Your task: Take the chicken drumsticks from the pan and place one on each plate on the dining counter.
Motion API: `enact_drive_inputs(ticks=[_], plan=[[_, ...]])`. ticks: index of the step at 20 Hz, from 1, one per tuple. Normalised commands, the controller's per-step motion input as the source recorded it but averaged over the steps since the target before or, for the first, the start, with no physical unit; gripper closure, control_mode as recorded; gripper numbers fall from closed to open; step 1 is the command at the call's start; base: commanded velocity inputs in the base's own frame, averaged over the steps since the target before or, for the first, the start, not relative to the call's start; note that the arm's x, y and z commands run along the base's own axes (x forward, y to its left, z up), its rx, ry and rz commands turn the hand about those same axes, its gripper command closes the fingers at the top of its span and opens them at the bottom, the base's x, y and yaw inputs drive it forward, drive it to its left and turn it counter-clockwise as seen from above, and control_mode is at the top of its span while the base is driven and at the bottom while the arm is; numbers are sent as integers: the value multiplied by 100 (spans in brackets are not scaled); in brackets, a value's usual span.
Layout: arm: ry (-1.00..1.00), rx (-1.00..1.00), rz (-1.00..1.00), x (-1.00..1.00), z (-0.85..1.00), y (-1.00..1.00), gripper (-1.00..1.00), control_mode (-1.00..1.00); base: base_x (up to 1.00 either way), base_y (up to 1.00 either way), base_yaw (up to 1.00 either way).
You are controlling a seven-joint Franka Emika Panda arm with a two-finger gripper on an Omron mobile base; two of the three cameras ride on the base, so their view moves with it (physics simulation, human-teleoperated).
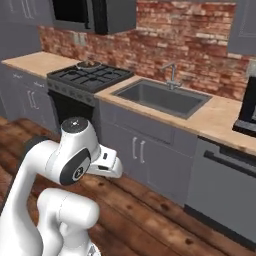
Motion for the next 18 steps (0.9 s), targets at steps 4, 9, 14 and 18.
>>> enact_drive_inputs(ticks=[4, 9, 14, 18], plan=[[0, 0, 0, 0, 0, 0, -100, 100, 76, 0, 70], [0, 0, 0, 0, 0, 0, -100, 100, 96, 5, 46], [0, 0, 0, 0, 0, 0, -100, 100, 100, 41, -10], [0, 0, 0, 0, 0, 0, -100, 100, 100, 53, -25]])
